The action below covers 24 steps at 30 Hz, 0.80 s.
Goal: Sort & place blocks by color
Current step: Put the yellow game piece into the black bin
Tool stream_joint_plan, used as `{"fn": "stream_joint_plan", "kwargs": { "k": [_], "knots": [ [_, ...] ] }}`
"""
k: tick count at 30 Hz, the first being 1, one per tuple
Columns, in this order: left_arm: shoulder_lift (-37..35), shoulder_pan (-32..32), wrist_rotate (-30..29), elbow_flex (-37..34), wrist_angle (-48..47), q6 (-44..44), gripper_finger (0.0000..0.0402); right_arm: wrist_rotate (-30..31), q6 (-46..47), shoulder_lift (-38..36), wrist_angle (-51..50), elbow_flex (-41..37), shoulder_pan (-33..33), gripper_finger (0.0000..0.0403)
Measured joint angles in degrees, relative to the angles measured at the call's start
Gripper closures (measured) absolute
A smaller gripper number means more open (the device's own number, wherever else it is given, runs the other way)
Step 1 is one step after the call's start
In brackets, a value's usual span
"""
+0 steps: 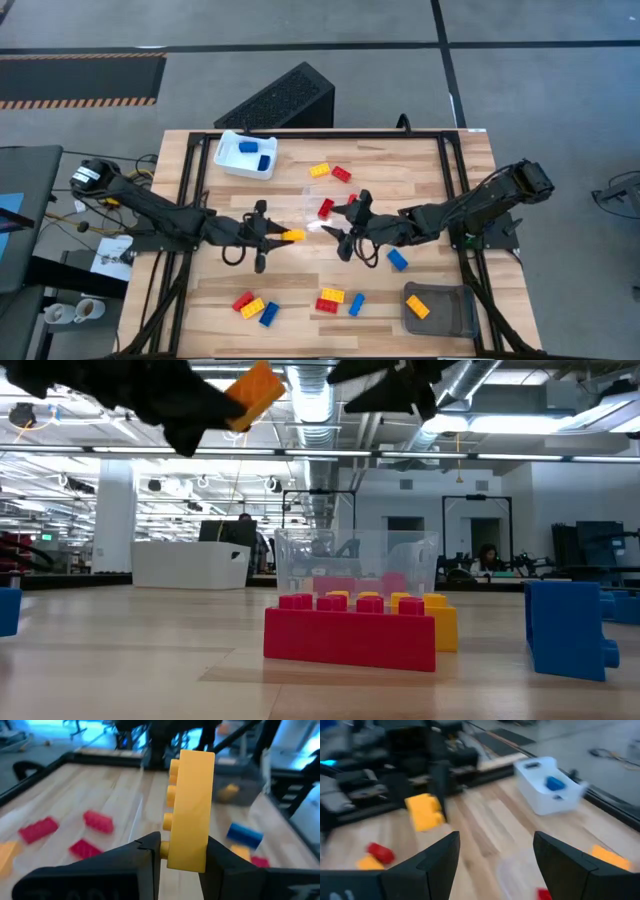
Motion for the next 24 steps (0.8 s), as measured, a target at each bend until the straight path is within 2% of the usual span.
{"fn": "stream_joint_plan", "kwargs": {
  "k": [5, 8, 14, 24],
  "knots": [
    [0.0, 1.8, 2.3, 0.0, 5.1, 1.3, 0.034, -7.9, -6.5, 4.5, 14.6, -1.5, -0.2, 0.0129],
    [0.0, 2.6, 3.2, 0.0, 6.5, 1.3, 0.034, -11.8, -9.2, 7.9, 19.8, -1.6, -1.1, 0.0129],
    [0.0, 2.8, 4.0, 0.0, 6.0, 0.6, 0.034, -12.6, -11.4, 12.2, 27.5, -1.7, -3.1, 0.0129],
    [3.8, 2.8, 4.2, 0.0, 5.4, -1.0, 0.034, -18.5, -12.0, 12.0, 33.1, -1.6, -4.2, 0.0129]
  ]
}}
